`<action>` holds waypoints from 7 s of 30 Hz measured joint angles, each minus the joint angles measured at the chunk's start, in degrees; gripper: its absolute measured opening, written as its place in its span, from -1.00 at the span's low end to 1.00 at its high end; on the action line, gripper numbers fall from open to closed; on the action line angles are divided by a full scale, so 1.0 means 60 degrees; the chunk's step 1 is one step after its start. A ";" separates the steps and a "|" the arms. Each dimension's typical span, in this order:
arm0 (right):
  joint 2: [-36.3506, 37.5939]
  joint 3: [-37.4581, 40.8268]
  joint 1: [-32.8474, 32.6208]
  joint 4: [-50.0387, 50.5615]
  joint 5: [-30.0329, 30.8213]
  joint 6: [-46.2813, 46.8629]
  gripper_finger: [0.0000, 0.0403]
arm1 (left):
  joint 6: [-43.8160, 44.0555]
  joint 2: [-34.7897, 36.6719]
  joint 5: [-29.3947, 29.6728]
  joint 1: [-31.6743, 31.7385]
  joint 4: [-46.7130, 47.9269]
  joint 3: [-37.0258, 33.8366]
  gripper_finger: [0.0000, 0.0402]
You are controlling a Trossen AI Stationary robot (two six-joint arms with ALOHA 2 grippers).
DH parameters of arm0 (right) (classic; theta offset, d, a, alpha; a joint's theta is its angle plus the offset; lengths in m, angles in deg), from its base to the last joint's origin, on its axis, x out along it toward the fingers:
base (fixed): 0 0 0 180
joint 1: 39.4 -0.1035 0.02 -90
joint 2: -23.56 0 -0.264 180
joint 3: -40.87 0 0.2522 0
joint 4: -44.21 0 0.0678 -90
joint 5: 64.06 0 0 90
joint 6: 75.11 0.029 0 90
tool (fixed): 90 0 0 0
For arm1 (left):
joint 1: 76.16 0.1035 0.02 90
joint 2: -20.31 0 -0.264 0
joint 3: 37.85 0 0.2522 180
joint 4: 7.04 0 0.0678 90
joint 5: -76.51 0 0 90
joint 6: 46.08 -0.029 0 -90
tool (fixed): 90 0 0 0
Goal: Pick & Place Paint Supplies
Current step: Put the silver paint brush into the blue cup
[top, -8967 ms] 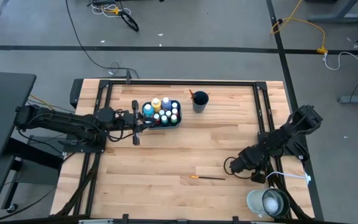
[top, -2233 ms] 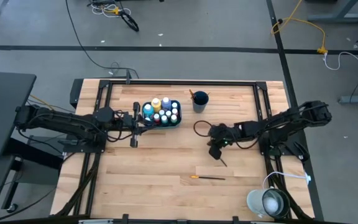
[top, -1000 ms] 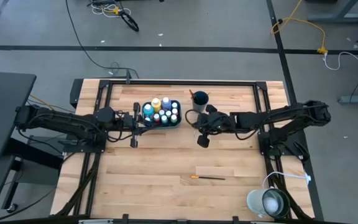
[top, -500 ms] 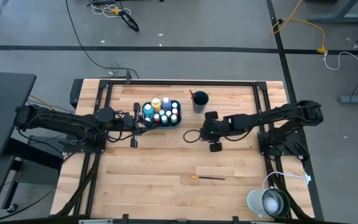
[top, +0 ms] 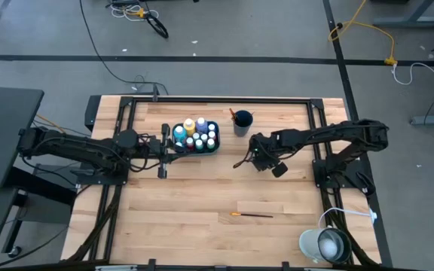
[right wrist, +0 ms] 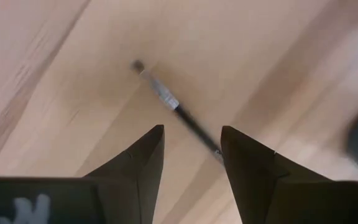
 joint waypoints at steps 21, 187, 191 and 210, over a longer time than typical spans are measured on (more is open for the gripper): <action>-0.1396 -0.0018 0.0051 0.0049 0.0232 -0.2050 -0.26 | 0.0127 0.0000 -0.0033 0.0000 -0.0013 0.0000 -0.73; 0.1555 0.0009 -0.0592 -0.9824 -0.0290 0.6961 -0.93 | 0.1319 -0.5737 0.1577 0.0000 -0.0671 0.3330 -0.21; 0.2130 0.0021 -0.0447 -0.9421 0.1023 0.6714 -0.93 | 0.1664 -0.4971 0.1663 0.0000 0.0164 0.3326 -0.19; 0.0927 0.3547 0.1831 -1.5440 0.2212 0.6979 -0.93 | 0.0816 -0.1763 0.2772 -0.0517 0.1703 0.3326 -0.29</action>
